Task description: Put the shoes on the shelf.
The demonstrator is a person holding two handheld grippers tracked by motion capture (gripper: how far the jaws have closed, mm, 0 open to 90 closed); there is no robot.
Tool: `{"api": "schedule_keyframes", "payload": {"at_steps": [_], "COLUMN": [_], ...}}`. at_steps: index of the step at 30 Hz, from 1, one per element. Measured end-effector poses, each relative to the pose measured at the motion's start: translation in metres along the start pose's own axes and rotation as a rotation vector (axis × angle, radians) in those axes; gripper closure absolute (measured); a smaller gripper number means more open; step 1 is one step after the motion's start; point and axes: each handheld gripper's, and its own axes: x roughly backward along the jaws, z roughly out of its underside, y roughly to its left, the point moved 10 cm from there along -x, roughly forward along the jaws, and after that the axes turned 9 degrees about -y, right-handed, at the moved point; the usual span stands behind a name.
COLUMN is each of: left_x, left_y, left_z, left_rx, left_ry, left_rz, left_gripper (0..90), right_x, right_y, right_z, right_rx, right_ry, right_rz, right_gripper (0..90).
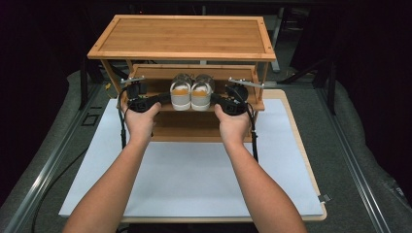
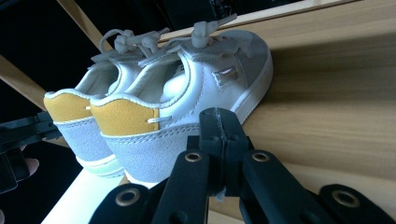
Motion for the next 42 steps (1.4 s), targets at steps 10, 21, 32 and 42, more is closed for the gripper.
{"api": "schedule_keyframes", "payload": {"at_steps": [10,21,32,42], "left_x": [-0.015,-0.028,-0.033,-0.027], "left_y": [0.006,0.014,0.017,0.012], "left_z": [-0.007,-0.012,-0.011,-0.011], "left_rx": [-0.002,0.029,0.04,0.038], "left_ry": [0.008,-0.005,-0.002,-0.007], "left_rz": [-0.002,-0.008,-0.014,-0.005], "left_gripper": [90.0,90.0,90.0,90.0], "right_x": [-0.016,-0.027,-0.034,-0.029], "right_y": [-0.009,-0.012,-0.017,-0.013], "right_z": [-0.007,-0.01,-0.011,-0.012], "right_rx": [-0.049,-0.04,-0.029,-0.019], "right_ry": [-0.003,-0.007,0.003,-0.003], "right_rz": [-0.019,-0.003,0.011,0.001], "right_gripper": [90.0,90.0,90.0,90.0]}}
